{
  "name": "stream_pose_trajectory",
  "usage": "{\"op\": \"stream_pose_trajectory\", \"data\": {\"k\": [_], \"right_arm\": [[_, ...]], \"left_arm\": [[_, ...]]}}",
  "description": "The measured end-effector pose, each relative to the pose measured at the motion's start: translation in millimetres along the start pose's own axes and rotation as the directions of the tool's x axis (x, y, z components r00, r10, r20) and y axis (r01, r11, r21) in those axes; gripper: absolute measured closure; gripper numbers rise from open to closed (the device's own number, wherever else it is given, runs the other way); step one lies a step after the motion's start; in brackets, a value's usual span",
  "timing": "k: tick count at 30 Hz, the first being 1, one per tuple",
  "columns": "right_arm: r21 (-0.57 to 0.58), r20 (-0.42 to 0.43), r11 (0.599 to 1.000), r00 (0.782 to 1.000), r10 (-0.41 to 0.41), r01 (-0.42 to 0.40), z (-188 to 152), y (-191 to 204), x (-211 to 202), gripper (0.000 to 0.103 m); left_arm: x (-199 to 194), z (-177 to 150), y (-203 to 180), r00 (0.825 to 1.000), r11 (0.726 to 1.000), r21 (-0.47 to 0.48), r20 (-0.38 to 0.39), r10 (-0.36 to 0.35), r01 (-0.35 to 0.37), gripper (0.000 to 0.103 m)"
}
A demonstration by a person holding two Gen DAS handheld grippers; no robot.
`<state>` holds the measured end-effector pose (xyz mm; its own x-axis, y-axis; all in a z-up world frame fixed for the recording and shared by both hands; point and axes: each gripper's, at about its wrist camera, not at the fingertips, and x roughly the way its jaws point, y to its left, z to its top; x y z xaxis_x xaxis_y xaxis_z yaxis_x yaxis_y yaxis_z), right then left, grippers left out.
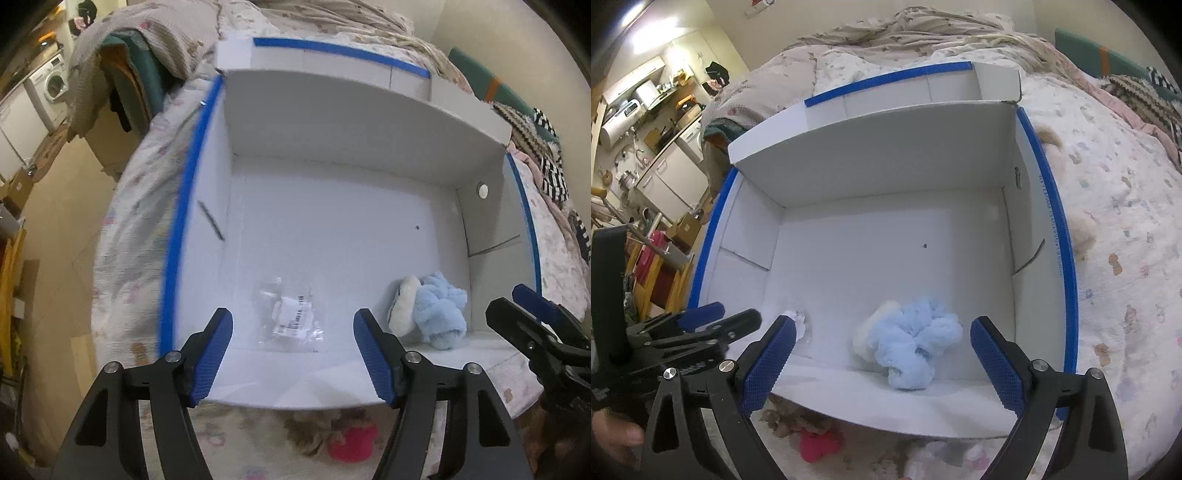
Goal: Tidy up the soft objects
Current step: 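Withdraw both tools and lower the left tool onto the lace scrunchie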
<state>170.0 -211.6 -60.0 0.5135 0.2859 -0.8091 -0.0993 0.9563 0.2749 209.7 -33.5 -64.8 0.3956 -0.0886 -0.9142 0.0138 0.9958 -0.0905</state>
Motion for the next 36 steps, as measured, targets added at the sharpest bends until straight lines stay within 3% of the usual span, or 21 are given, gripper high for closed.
{"op": "stream_pose_trajectory", "data": {"k": [4,9,13,18,25,30,36], "right_arm": [[-0.002,0.011,1.0,1.0,-0.001,0.001,-3,2,-6,0.002],[0.006,0.015,1.0,1.0,0.0,0.0,-9,2,-15,0.002],[0.009,0.026,1.0,1.0,0.001,-0.001,-17,3,-27,0.002],[0.022,0.036,1.0,0.999,0.002,-0.003,-31,0,-41,0.002],[0.096,0.002,0.995,1.0,0.014,-0.014,-55,-12,-46,0.002],[0.158,-0.068,0.987,0.998,-0.001,0.011,-70,-22,-36,0.002],[0.155,-0.107,0.987,0.994,-0.032,0.048,-72,-26,-28,0.002]], "left_arm": [[-17,-6,14,0.999,1.0,-0.015,0.02,0.025,-0.025,0.038],[-30,-20,26,1.0,0.999,-0.035,0.017,-0.022,0.023,0.038],[-40,-27,26,0.999,1.0,-0.019,0.036,0.019,-0.018,0.038],[-44,-41,37,1.0,0.999,-0.042,0.026,0.013,-0.012,0.038],[-7,-76,33,0.993,0.998,-0.047,-0.113,-0.036,0.031,0.038],[25,-86,13,0.977,0.996,-0.002,-0.191,-0.093,0.094,0.038],[39,-93,4,0.955,0.987,-0.036,-0.248,-0.16,0.156,0.038]]}}
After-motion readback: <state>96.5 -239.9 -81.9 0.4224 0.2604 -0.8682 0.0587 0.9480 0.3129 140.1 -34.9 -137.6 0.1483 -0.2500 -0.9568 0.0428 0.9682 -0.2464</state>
